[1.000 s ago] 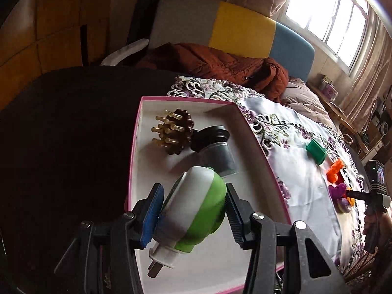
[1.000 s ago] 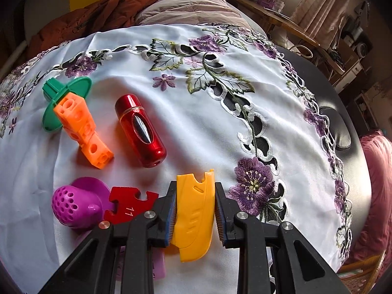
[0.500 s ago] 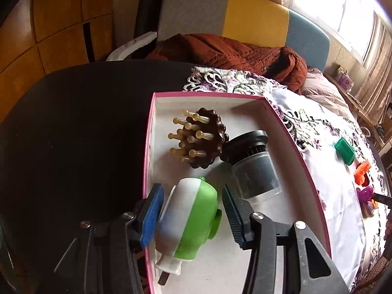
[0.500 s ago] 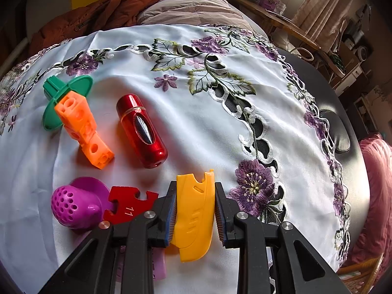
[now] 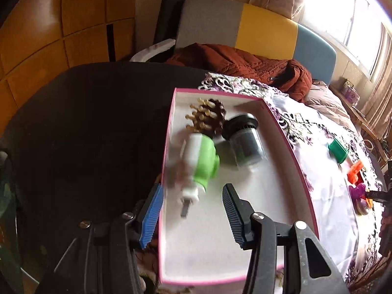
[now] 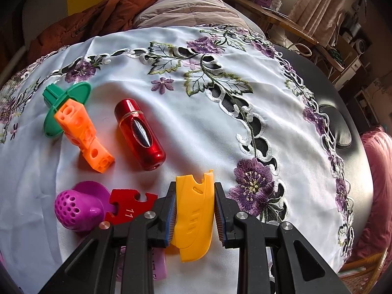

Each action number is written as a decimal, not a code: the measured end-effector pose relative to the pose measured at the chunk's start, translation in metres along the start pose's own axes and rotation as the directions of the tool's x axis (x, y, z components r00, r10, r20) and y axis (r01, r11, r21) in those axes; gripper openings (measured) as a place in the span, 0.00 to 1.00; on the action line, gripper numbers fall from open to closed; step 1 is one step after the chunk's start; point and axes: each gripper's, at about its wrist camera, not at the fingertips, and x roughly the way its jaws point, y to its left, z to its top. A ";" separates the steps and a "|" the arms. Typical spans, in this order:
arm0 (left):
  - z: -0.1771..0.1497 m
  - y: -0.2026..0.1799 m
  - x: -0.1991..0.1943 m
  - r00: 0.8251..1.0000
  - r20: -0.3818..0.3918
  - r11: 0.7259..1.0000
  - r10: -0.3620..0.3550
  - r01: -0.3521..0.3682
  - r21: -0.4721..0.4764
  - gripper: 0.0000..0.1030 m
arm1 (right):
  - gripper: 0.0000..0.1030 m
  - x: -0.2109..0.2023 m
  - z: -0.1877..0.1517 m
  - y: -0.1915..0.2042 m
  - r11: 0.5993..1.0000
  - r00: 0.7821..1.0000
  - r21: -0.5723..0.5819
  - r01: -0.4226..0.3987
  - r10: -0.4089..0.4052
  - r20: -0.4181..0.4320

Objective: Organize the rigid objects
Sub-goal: 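Lower the green-white device into the tray and open the left gripper, then carry the yellow piece into the tray and open the right gripper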

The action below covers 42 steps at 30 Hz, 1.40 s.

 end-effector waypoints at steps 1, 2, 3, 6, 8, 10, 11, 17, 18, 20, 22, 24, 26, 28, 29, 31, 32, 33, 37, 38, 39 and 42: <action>-0.004 -0.001 -0.001 1.000 -0.006 1.000 0.001 -0.001 -0.004 0.49 | 0.27 0.000 0.000 -0.001 1.000 1.000 0.007 -0.001 0.001 0.003; -0.008 -0.002 -0.003 1.000 -0.012 1.000 0.000 0.000 -0.005 0.49 | 0.27 -0.001 0.001 -0.002 1.000 1.000 0.015 -0.003 0.002 0.005; -0.010 -0.004 -0.003 1.000 -0.018 1.000 -0.001 0.001 -0.003 0.49 | 0.27 -0.002 0.001 -0.004 1.000 1.000 0.022 -0.004 0.004 0.009; -0.016 -0.007 -0.008 1.000 -0.017 1.000 0.006 -0.006 0.008 0.49 | 0.27 -0.005 0.002 -0.007 0.999 1.000 0.041 -0.004 0.003 0.025; -0.020 -0.009 -0.013 1.000 -0.009 1.000 0.017 -0.017 0.012 0.49 | 0.27 -0.008 0.004 -0.010 0.998 0.999 0.056 -0.007 0.005 0.039; -0.020 -0.009 -0.019 1.000 0.003 1.000 0.022 -0.022 0.010 0.49 | 0.27 -0.011 0.005 -0.012 0.998 0.999 0.067 -0.007 0.003 0.053; -0.020 -0.008 -0.022 1.000 0.012 1.000 0.025 -0.025 0.007 0.49 | 0.27 -0.012 0.006 -0.013 0.997 0.998 0.071 -0.006 0.002 0.062; -0.017 -0.008 -0.041 0.998 0.053 0.999 0.032 -0.032 -0.005 0.49 | 0.27 -0.024 0.008 -0.016 0.995 0.992 0.096 -0.024 0.012 0.125; -0.016 -0.009 -0.043 0.998 0.060 0.999 0.034 -0.034 -0.002 0.49 | 0.27 -0.027 0.008 -0.017 0.995 0.991 0.099 -0.028 0.015 0.136; -0.014 -0.011 -0.047 0.997 0.071 0.999 0.035 -0.035 0.004 0.49 | 0.27 -0.032 0.009 -0.017 0.994 0.986 0.106 -0.040 0.022 0.164; -0.013 -0.012 -0.050 0.996 0.080 0.999 0.035 -0.036 0.005 0.49 | 0.27 -0.040 0.009 -0.019 0.992 0.978 0.114 -0.061 0.037 0.204; -0.013 -0.014 -0.051 0.996 0.085 0.999 0.032 -0.033 0.008 0.49 | 0.27 -0.048 0.009 -0.019 0.990 0.968 0.117 -0.080 0.049 0.247; -0.012 -0.014 -0.052 0.996 0.087 1.000 0.027 -0.027 0.008 0.49 | 0.27 -0.053 0.009 -0.019 0.989 0.960 0.117 -0.087 0.052 0.275; -0.012 -0.014 -0.052 0.996 0.087 1.000 0.020 -0.021 0.009 0.49 | 0.27 -0.057 0.009 -0.020 0.988 0.954 0.123 -0.098 0.058 0.294; -0.012 -0.013 -0.053 0.996 0.089 1.000 0.017 -0.018 0.008 0.49 | 0.27 -0.058 0.010 -0.020 0.987 0.951 0.125 -0.106 0.064 0.302; -0.012 -0.012 -0.053 0.996 0.094 1.000 0.013 -0.013 0.008 0.49 | 0.27 -0.062 0.010 -0.020 0.984 0.944 0.124 -0.125 0.080 0.321; -0.012 -0.012 -0.053 0.995 0.094 1.000 0.011 -0.012 0.008 0.49 | 0.27 -0.066 0.009 -0.019 0.984 0.937 0.120 -0.132 0.085 0.338; -0.011 -0.010 -0.052 0.995 0.095 1.000 0.010 -0.011 0.007 0.49 | 0.27 -0.071 0.009 -0.019 0.982 0.929 0.116 -0.151 0.101 0.356; -0.008 -0.006 -0.047 0.996 0.087 1.000 0.001 -0.001 0.005 0.49 | 0.27 -0.090 0.007 -0.002 0.977 0.911 0.047 -0.206 0.174 0.374; -0.008 -0.005 -0.045 0.996 0.087 1.000 -0.002 0.002 0.003 0.49 | 0.27 -0.095 0.007 0.004 0.973 0.906 0.022 -0.229 0.205 0.371; -0.008 -0.004 -0.043 0.996 0.084 1.000 -0.004 0.004 -0.001 0.49 | 0.27 -0.101 0.006 0.011 0.969 0.901 -0.001 -0.248 0.231 0.367; -0.006 0.001 -0.038 0.997 0.074 1.000 -0.013 0.014 -0.017 0.49 | 0.27 -0.121 0.006 0.040 0.947 0.879 -0.080 -0.311 0.319 0.356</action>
